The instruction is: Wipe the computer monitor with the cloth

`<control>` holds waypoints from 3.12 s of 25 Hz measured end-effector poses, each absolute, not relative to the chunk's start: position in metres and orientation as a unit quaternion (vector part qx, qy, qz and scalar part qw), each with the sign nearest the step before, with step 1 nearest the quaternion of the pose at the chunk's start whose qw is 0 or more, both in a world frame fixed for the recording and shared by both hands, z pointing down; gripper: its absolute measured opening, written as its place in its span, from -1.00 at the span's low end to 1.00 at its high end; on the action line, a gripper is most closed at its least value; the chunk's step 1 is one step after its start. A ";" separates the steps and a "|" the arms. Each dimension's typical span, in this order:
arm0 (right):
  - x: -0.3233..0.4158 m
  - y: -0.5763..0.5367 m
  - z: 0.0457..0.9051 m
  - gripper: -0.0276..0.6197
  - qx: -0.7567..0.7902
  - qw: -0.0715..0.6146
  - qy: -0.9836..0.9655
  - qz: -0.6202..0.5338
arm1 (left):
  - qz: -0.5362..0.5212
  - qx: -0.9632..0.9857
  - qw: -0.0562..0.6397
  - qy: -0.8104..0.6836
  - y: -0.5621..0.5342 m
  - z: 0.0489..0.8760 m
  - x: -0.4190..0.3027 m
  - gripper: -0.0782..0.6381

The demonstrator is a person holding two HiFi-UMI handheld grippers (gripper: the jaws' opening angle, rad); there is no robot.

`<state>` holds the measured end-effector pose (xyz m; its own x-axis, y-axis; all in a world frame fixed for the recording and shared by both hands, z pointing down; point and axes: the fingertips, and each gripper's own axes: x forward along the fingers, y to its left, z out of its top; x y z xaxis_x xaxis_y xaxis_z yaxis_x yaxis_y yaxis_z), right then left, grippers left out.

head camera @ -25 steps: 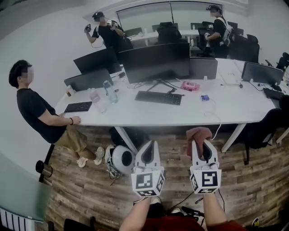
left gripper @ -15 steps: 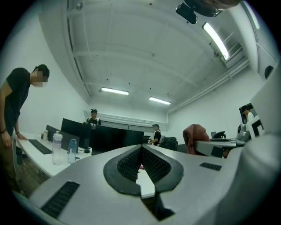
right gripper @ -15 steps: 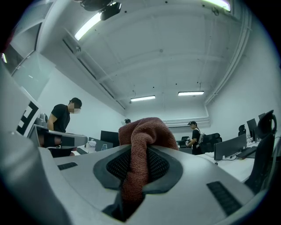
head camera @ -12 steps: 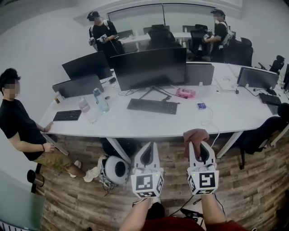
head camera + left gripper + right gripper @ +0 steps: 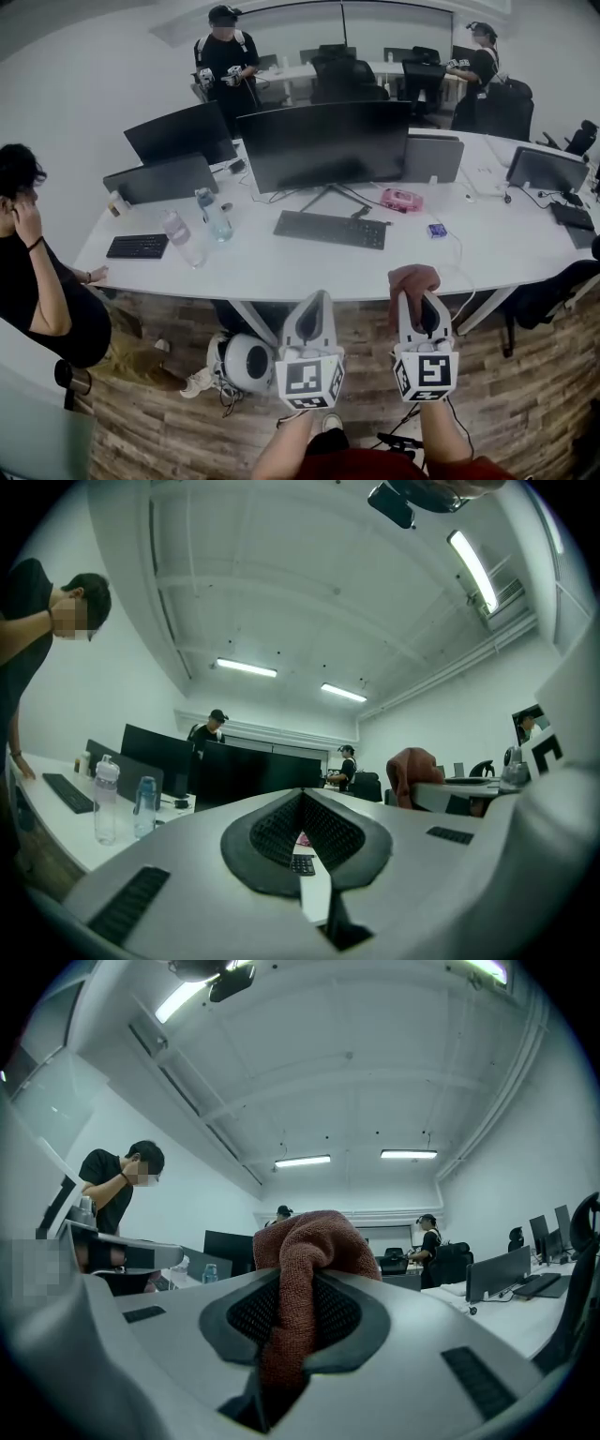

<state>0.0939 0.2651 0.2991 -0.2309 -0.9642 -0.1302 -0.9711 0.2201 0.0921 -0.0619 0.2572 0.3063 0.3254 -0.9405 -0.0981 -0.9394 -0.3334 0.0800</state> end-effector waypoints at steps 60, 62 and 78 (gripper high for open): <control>0.213 -0.096 0.314 -0.68 -0.648 0.031 0.757 0.076 | -0.055 0.837 0.006 -0.545 -0.114 0.315 0.056 -0.72; 0.209 -0.106 0.315 -0.68 -0.652 0.027 0.754 0.075 | -0.054 0.839 0.008 -0.541 -0.126 0.317 0.053 -0.72; 0.183 -0.183 0.330 -0.68 -0.682 -0.014 0.727 0.080 | -0.060 0.863 0.027 -0.501 -0.214 0.333 0.036 -0.72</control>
<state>0.1834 -0.1826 0.3305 -0.0693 -0.9935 -0.0898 -0.9892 0.0568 0.1351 0.0357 -0.2138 0.3330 0.4917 -0.8674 -0.0768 -0.8610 -0.4974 0.1058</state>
